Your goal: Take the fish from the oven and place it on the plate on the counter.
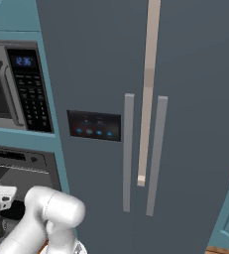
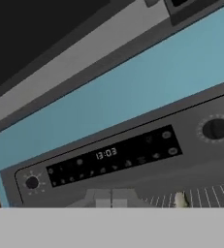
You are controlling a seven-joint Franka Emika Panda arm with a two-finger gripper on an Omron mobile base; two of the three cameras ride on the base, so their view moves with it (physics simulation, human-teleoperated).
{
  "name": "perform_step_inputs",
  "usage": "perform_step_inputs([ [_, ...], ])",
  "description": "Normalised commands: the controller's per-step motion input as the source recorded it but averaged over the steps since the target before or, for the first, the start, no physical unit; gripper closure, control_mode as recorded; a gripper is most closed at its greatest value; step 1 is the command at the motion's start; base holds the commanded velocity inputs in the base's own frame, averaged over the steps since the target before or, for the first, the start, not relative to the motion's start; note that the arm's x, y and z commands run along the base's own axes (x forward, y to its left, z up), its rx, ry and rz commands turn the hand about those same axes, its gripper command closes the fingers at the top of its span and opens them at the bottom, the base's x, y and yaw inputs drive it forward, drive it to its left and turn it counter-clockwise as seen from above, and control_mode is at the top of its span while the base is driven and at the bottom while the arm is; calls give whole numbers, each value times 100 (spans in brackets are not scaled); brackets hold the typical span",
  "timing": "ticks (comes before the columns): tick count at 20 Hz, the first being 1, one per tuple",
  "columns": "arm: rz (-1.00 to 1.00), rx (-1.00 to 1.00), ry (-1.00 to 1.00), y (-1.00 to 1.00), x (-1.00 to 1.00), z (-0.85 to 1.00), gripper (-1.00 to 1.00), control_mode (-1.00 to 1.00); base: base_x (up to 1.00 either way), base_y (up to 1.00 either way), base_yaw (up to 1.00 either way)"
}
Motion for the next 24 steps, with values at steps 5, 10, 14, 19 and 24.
perform_step_inputs([
  [5,-13,-3,3,3,12,0,100,-100,0,0,0],
  [10,-22,-10,2,21,7,0,100,-100,0,0,0],
  [14,-22,-8,7,20,6,0,100,-100,0,0,0],
  [19,-17,-12,6,14,3,-10,100,-100,0,0,0],
  [24,-6,-10,1,2,5,-27,100,-100,0,0,0],
])
